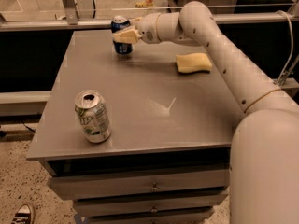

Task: Knock pepsi can over

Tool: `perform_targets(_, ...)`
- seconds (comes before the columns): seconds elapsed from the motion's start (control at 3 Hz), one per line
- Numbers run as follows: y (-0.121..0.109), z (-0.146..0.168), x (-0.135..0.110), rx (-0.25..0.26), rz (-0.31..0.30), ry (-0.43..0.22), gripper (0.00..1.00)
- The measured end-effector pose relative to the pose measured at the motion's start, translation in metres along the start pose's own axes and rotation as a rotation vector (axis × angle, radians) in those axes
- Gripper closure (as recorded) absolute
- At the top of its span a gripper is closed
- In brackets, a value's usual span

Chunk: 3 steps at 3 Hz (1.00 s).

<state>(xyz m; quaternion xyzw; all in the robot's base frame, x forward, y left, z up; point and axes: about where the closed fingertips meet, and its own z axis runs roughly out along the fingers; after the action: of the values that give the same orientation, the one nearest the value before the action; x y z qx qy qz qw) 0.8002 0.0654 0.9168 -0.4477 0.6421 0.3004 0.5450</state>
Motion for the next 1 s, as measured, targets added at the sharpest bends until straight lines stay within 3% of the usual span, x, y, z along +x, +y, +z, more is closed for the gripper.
perform_targets(0.33, 0.01, -0.033, -0.014, 0.018, -0.087, 0.087, 1.0)
perform_targets(0.67, 0.016, -0.049, -0.007, -0.019, -0.168, 0.242, 1.0)
perform_targets(1.0, 0.025, -0.055, 0.01, -0.099, -0.255, 0.404, 1.0)
